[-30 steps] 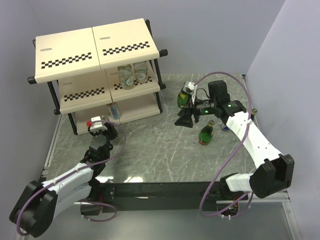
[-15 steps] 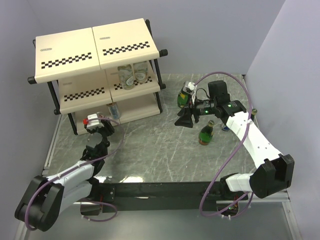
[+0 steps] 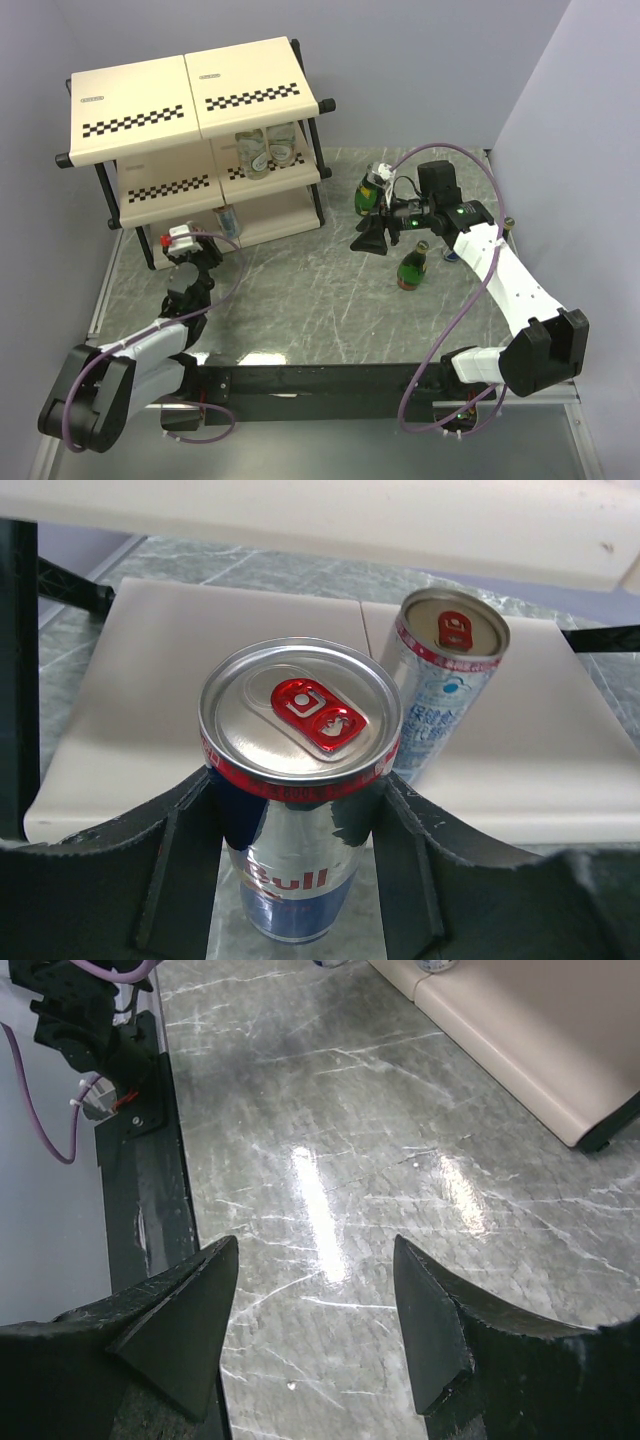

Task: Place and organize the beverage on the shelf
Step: Place the drink on the shelf.

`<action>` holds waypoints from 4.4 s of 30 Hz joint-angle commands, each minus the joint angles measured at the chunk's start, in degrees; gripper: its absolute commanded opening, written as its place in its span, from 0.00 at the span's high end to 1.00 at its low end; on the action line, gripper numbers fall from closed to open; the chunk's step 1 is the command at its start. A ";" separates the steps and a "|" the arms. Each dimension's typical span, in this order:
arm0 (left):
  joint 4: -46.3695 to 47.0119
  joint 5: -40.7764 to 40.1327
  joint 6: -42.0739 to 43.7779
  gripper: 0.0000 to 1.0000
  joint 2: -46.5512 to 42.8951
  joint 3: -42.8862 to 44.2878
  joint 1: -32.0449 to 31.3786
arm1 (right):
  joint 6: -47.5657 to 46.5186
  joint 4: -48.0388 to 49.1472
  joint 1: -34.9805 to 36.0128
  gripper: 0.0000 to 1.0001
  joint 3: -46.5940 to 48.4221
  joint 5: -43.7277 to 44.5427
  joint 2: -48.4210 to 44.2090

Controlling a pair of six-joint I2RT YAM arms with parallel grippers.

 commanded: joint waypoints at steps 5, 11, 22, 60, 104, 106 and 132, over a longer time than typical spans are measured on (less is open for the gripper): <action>10.90 3.17 0.58 1.00 1.64 2.34 2.36 | -1.02 1.02 -0.73 0.30 -0.16 -1.92 -2.58; 12.83 4.67 0.67 1.00 3.66 2.86 3.59 | -1.19 0.93 -0.99 0.30 -0.07 -2.27 -2.49; 17.57 7.66 1.73 1.00 7.79 3.30 5.70 | -1.63 0.41 -1.00 0.30 0.02 -2.89 -2.32; 35.94 14.86 6.82 1.00 26.16 8.58 9.83 | -2.51 -0.47 -2.75 0.30 0.20 -4.29 -1.62; 49.39 19.70 4.28 1.00 35.39 11.30 13.26 | -3.74 -1.70 -3.28 0.30 0.55 -4.64 -0.74; 49.39 19.79 4.10 1.00 35.74 11.39 13.35 | -3.83 -1.79 -3.19 0.30 0.55 -4.64 -0.65; 45.27 18.47 1.02 0.17 29.87 6.73 13.35 | -4.09 -2.23 -3.28 0.30 0.81 -4.91 -0.56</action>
